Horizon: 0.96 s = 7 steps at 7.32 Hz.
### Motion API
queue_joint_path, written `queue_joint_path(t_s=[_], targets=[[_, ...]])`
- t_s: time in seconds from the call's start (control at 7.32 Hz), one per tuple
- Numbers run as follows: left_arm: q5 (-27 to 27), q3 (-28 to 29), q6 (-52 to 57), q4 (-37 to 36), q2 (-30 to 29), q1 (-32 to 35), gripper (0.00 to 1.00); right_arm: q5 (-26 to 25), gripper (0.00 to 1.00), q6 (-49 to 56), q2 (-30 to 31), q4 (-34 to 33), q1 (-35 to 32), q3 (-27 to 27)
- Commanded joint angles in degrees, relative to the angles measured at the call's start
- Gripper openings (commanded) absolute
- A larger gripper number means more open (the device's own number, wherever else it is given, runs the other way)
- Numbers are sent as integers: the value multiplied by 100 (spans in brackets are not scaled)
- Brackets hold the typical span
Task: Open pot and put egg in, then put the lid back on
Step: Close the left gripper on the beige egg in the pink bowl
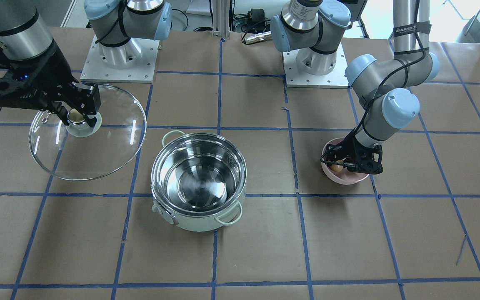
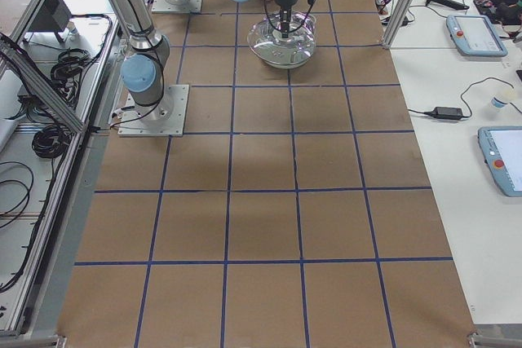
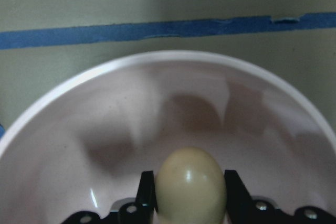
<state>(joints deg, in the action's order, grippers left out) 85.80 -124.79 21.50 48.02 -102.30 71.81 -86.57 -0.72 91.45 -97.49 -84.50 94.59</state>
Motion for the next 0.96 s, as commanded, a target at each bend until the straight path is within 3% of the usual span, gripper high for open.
queue_joint_path(t_s=[0.0,0.27,0.41,0.68,0.82], targets=[[7,34,-5,-3,17,0,13,-9,21,175,4,-76,4,-11],[86,60,-75,49,183,0,13,-18,21,344,4,-77,4,15],[86,130,-110,406,410,0,13,-18,21,344,4,-77,13,15],[95,1258,-172,2114,780,52,13,-18,22,344,4,-77,13,15],[43,1778,-390,2576,764,113,13,-18,22,344,-5,-77,22,15]])
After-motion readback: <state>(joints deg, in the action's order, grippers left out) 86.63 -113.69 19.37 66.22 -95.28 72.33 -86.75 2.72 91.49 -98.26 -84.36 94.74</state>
